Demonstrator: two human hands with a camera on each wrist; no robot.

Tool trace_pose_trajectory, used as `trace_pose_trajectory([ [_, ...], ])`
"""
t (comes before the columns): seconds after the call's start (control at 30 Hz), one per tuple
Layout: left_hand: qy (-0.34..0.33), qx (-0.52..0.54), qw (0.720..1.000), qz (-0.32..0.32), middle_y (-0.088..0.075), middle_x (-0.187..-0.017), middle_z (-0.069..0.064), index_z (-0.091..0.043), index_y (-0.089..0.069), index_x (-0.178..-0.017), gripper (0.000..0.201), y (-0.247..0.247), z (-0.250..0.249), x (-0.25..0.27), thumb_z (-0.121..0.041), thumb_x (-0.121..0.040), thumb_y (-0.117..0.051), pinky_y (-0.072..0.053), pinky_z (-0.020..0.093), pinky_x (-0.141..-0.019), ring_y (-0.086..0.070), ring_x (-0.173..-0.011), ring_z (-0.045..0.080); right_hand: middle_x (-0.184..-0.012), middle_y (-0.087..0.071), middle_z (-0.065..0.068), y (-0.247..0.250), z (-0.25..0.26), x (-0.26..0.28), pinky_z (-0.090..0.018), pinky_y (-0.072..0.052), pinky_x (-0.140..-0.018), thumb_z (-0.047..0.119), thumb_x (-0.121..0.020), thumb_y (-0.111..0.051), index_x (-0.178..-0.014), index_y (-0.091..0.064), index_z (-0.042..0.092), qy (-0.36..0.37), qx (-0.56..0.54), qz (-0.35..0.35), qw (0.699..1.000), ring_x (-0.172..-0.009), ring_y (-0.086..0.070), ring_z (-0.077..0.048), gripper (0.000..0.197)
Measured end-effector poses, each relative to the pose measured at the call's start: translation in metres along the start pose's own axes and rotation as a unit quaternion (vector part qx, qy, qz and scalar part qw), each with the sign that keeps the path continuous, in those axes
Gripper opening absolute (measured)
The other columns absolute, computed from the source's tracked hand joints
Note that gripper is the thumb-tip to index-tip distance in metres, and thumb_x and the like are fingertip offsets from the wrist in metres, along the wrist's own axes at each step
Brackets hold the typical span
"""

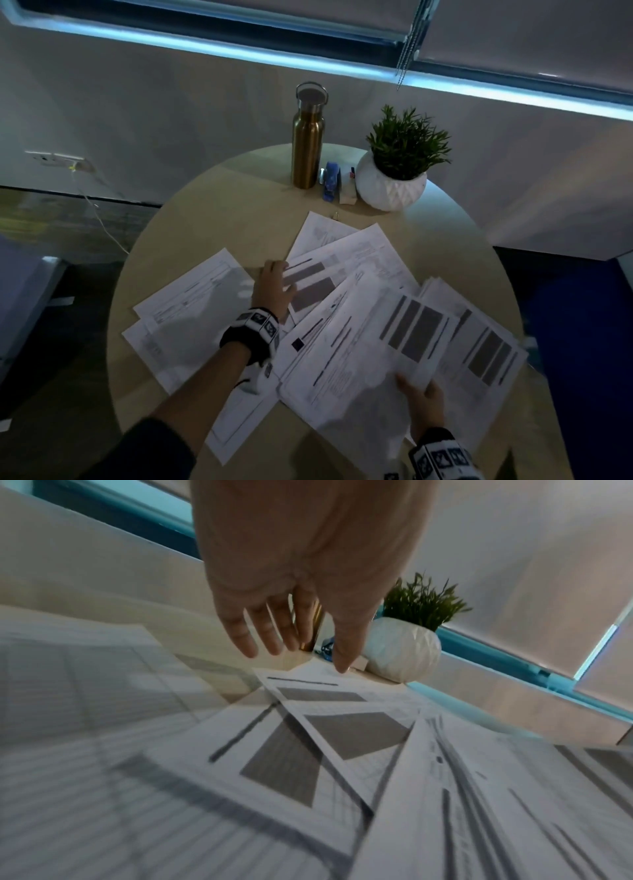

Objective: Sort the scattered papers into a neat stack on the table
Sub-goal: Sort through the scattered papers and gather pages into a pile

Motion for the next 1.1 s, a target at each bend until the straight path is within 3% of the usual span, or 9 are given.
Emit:
trace_pose_trajectory([
  [0.2,0.110,-0.085,0.987,0.087,-0.027,-0.149,0.018,-0.003,-0.018,-0.144,0.084,-0.026,-0.003,-0.043,-0.043,-0.084,-0.061,-0.033,0.046,-0.106,-0.032,-0.135,0.035,-0.102,-0.067,-0.020,0.007,-0.018,-0.009,-0.056,-0.052,-0.086,0.020,-0.060,-0.085,-0.109,-0.061,0.003,-0.029,0.023,-0.029,0.999,-0.091,-0.063,-0.039,0.057],
  [0.33,0.159,-0.070,0.977,0.127,-0.047,-0.134,0.021,0.001,-0.043,-0.125,0.070,-0.036,0.002,-0.053,-0.051,-0.081,-0.061,-0.041,0.040,-0.096,-0.045,-0.127,0.037,-0.081,-0.069,-0.010,0.006,-0.023,-0.012,-0.048,-0.054,-0.081,0.058,-0.011,-0.082,-0.076,-0.065,0.014,-0.031,0.027,-0.017,0.999,-0.080,-0.065,-0.032,0.080],
  [0.53,0.057,-0.019,0.985,0.163,-0.041,-0.143,0.015,0.001,-0.036,-0.137,0.052,-0.040,-0.022,-0.045,-0.016,-0.091,-0.055,-0.031,0.036,-0.105,-0.041,-0.130,0.028,-0.092,-0.069,-0.020,-0.003,-0.011,-0.009,-0.036,-0.052,-0.065,0.019,-0.073,-0.077,-0.097,-0.067,-0.005,-0.037,-0.019,0.023,0.999,-0.083,-0.064,-0.034,0.035],
  [0.67,0.009,0.021,0.985,0.173,-0.047,-0.134,0.010,-0.005,-0.034,-0.137,0.060,-0.030,-0.015,-0.029,-0.002,-0.083,-0.059,-0.040,0.042,-0.103,-0.046,-0.124,0.025,-0.089,-0.070,-0.015,-0.011,0.013,-0.003,-0.038,-0.053,-0.068,0.017,-0.082,-0.069,-0.086,-0.069,0.003,-0.005,-0.077,0.062,0.995,-0.084,-0.065,-0.032,0.014],
  [0.77,-0.015,0.090,0.957,0.274,-0.031,-0.144,-0.003,-0.012,-0.013,-0.147,0.077,-0.042,-0.005,0.005,-0.009,-0.086,-0.060,-0.030,0.038,-0.112,-0.033,-0.134,0.017,-0.094,-0.070,-0.011,-0.019,0.031,-0.005,-0.038,-0.054,-0.072,0.018,-0.082,-0.067,-0.089,-0.068,0.008,0.030,-0.097,0.074,0.992,-0.089,-0.065,-0.031,0.011],
  [0.83,0.020,0.181,0.935,0.306,-0.034,-0.146,-0.002,-0.017,-0.016,-0.147,0.078,-0.049,0.001,0.026,-0.009,-0.085,-0.062,-0.030,0.042,-0.113,-0.033,-0.137,0.020,-0.097,-0.069,-0.011,-0.028,0.036,-0.008,-0.033,-0.056,-0.064,0.016,-0.082,-0.066,-0.097,-0.066,0.007,0.051,-0.077,0.077,0.993,-0.089,-0.064,-0.029,0.017],
  [0.9,0.080,0.250,0.925,0.274,-0.037,-0.148,-0.002,-0.019,-0.025,-0.146,0.074,-0.046,0.006,0.041,-0.037,-0.085,-0.063,-0.029,0.042,-0.114,-0.034,-0.138,0.021,-0.097,-0.068,-0.014,-0.038,0.040,-0.011,-0.026,-0.056,-0.055,0.012,-0.084,-0.066,-0.105,-0.064,0.003,0.073,-0.047,0.073,0.994,-0.084,-0.065,-0.026,0.023],
  [0.97,0.127,0.246,0.933,0.231,-0.035,-0.150,-0.002,-0.019,-0.028,-0.145,0.089,-0.047,0.015,0.049,-0.060,-0.074,-0.064,-0.028,0.041,-0.114,-0.032,-0.139,0.020,-0.101,-0.067,-0.018,-0.048,0.042,-0.013,-0.035,-0.057,-0.064,0.011,-0.084,-0.066,-0.099,-0.064,0.007,0.088,-0.019,0.074,0.993,-0.083,-0.065,-0.027,0.016],
  [1.1,0.068,0.183,0.972,0.134,-0.042,-0.138,-0.001,-0.009,-0.033,-0.142,0.066,-0.040,0.004,0.055,-0.021,-0.085,-0.065,-0.032,0.041,-0.111,-0.037,-0.133,0.019,-0.110,-0.066,-0.023,-0.059,0.045,-0.012,-0.049,-0.053,-0.085,0.011,-0.085,-0.065,-0.100,-0.062,0.009,0.103,0.002,0.090,0.991,-0.090,-0.064,-0.033,0.016],
])
Point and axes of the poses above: each hand's wrist, its own x-axis away from the middle knuckle, its own y-axis out of the back of the hand, z = x × y, the point moved 10 cm from there along -x, towards the middle knuckle
